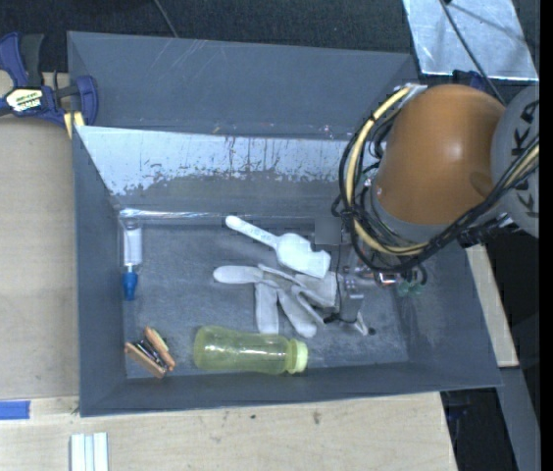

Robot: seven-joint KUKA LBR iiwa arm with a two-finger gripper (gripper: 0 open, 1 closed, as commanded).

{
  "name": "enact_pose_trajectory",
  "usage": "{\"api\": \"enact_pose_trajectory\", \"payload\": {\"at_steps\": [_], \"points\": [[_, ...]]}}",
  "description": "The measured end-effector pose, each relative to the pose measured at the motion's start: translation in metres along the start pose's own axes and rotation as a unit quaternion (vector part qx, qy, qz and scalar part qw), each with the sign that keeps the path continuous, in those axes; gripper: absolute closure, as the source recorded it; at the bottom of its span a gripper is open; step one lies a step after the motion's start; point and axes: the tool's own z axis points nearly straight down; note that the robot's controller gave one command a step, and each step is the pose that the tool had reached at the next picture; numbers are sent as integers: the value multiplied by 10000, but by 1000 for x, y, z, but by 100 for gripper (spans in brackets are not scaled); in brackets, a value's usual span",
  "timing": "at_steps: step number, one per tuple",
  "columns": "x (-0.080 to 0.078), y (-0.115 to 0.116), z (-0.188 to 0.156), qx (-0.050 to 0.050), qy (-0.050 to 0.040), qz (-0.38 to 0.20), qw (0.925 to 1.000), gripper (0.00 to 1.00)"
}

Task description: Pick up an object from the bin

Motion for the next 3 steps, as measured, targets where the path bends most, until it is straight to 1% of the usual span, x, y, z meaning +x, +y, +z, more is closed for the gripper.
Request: {"api": "enact_pose_trajectory", "payload": {"at_steps": [1,2,3], "points": [[-2,0,-4,-1,-43,2,10000,0],[-7,3,36,2,-89,-58,9999,0],[-18,8,83,-1,-31,479,9988,0]]}}
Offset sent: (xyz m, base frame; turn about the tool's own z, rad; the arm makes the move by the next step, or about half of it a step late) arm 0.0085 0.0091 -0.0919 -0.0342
